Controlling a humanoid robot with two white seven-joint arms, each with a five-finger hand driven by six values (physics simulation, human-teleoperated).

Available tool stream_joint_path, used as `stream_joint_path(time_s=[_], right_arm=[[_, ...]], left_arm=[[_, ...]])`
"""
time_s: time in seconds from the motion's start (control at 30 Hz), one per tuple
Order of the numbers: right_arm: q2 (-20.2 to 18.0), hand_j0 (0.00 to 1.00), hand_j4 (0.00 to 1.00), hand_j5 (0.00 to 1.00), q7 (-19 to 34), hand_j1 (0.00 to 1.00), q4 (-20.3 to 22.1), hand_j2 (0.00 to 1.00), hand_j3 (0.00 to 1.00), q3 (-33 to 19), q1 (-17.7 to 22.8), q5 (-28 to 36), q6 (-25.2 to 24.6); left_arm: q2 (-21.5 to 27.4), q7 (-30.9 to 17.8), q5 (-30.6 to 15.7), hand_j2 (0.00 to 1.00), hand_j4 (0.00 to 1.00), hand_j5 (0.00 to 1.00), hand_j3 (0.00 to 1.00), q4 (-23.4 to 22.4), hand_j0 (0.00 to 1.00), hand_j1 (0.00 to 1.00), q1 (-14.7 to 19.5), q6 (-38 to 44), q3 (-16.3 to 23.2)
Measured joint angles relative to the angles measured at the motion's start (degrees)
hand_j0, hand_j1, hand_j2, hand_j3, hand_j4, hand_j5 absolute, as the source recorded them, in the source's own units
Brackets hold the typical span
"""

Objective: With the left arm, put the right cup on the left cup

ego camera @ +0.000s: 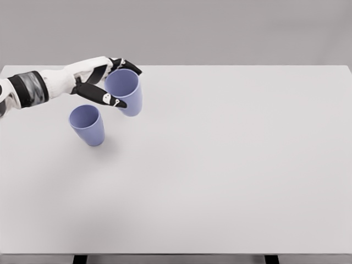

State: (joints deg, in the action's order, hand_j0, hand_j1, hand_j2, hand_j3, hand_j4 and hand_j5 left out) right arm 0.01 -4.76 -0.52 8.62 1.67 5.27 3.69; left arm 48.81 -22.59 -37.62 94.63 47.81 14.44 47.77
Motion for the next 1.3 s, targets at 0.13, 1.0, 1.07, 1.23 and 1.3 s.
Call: stream_joint_path(time_s=[0.13, 1.0, 1.07, 1.23, 1.3], right_arm=[[0.00, 1.00, 1.00, 1.00, 0.01, 1.00, 0.00, 1.00, 1.00, 0.00, 0.00, 0.00, 0.00], [0.00, 1.00, 1.00, 1.00, 0.01, 1.00, 0.00, 1.00, 1.00, 0.00, 0.00, 0.00, 0.00], [0.00, 1.00, 1.00, 1.00, 0.01, 1.00, 0.00, 1.00, 1.00, 0.00, 0.00, 0.00, 0.00], [0.00, 1.00, 1.00, 1.00, 0.01, 1.00, 0.00, 1.00, 1.00, 0.00, 0.00, 0.00, 0.00], [0.00, 1.00, 1.00, 1.00, 0.01, 1.00, 0.00, 1.00, 1.00, 0.00, 0.00, 0.00, 0.00]], left_arm=[[2.28, 0.00, -1.96, 0.67, 0.67, 0.67, 0.67, 1.71, 0.67, 0.67, 0.09, 0.00, -0.23], [15.69, -0.34, -10.04, 0.67, 0.67, 0.67, 0.67, 7.50, 0.67, 0.67, -0.26, -0.44, -3.01], [16.14, -0.34, -10.11, 0.67, 0.67, 0.67, 0.67, 7.49, 0.67, 0.67, -0.70, -0.44, -3.02], [16.99, -0.34, -10.21, 0.67, 0.67, 0.67, 0.67, 7.45, 0.67, 0.67, -1.23, -0.44, -3.03], [17.20, -0.34, -10.18, 0.67, 0.67, 0.67, 0.67, 7.41, 0.67, 0.67, -1.49, -0.44, -3.01]])
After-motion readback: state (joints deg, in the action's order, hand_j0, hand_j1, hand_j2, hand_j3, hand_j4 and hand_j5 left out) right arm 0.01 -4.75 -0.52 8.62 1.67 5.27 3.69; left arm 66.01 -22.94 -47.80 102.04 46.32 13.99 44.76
